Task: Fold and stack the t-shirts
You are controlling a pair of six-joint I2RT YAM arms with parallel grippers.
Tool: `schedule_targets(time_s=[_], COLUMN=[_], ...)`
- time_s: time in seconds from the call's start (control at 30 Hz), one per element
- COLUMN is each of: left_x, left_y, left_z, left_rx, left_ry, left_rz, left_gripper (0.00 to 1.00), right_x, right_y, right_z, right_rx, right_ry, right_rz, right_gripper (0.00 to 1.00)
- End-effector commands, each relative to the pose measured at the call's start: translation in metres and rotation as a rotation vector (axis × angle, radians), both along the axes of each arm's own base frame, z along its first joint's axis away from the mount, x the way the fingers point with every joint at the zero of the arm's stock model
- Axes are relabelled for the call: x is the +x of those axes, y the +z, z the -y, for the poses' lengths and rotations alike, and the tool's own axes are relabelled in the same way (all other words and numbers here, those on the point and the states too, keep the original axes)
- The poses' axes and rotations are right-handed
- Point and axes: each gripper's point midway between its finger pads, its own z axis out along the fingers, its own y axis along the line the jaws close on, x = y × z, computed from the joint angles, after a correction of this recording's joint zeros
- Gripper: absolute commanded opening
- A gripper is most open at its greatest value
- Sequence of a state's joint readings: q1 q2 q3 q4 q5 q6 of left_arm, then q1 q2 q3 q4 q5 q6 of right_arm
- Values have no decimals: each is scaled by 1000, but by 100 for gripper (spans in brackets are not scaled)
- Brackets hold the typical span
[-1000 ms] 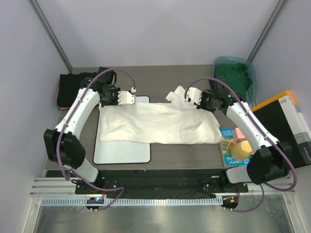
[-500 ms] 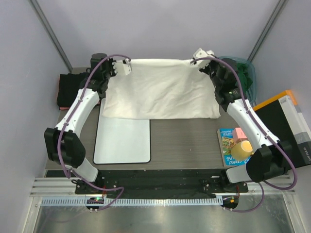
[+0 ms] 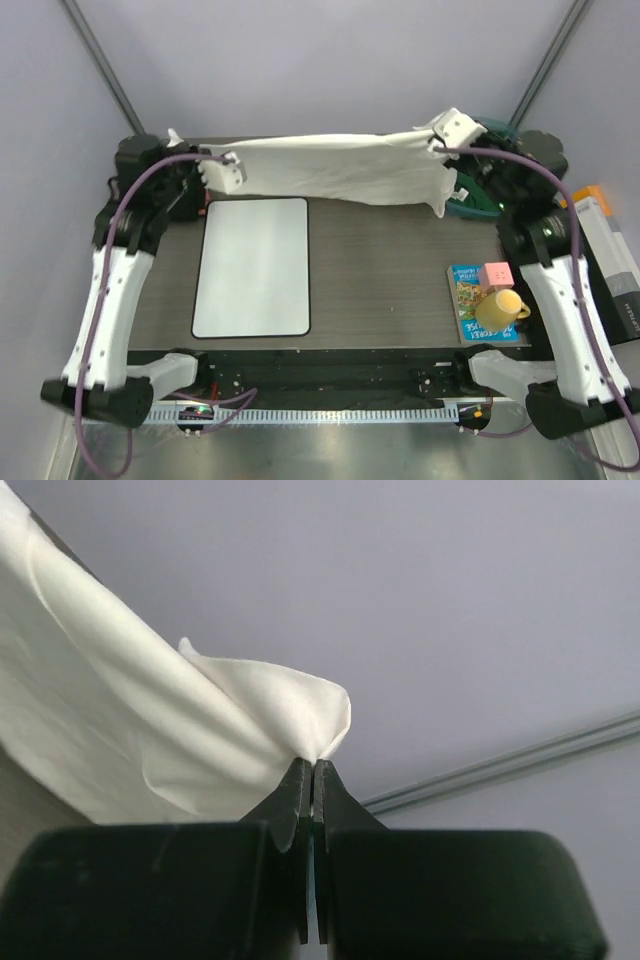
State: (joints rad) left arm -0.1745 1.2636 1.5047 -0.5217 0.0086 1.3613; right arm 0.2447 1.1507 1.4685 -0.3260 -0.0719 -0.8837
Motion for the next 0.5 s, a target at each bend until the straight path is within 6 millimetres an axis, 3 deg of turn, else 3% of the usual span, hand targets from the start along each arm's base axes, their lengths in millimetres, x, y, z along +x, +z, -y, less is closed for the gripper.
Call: schedule_targets(time_s=[0.0,0.07,0.1,0.13,0.2,0.27,0.33,0.37,0.4,0.47], left_x=[-99,-111,-114,-116,-113,-91,-71,-48,-42,-27], left_y=[-9,17,31,58,76,85,92,81,88,73], left_z=[15,19,19,18,18,12,5,4,2,15], left_rx=[-64,-127,-151,-181,-180,-156,-138,-133,-146,-175], left_ry=[-176,-192,-192,-192,-193,-148,-98,-70,-54,-87], left_rz=[-120,-32,23,127,199,241,253,214,230,166], left_gripper=[0,0,0,0,0,0,0,0,0,0], right_x=[-89,-109,-120,-122,-121,-107,-87,-81,-63,-48], right_y=[51,79,103,113,135,141,132,135,120,109], right_z=[14,26,32,36,45,45,47,45,37,34], right_rx=[3,-2,5,2,-9,-51,-63,-52,-66,-67], right_ry=[48,14,-5,-24,-79,-97,-136,-134,-115,-114], right_rz=[74,157,222,252,328,364,358,385,348,332], right_gripper=[1,1,1,1,1,1,1,1,1,1])
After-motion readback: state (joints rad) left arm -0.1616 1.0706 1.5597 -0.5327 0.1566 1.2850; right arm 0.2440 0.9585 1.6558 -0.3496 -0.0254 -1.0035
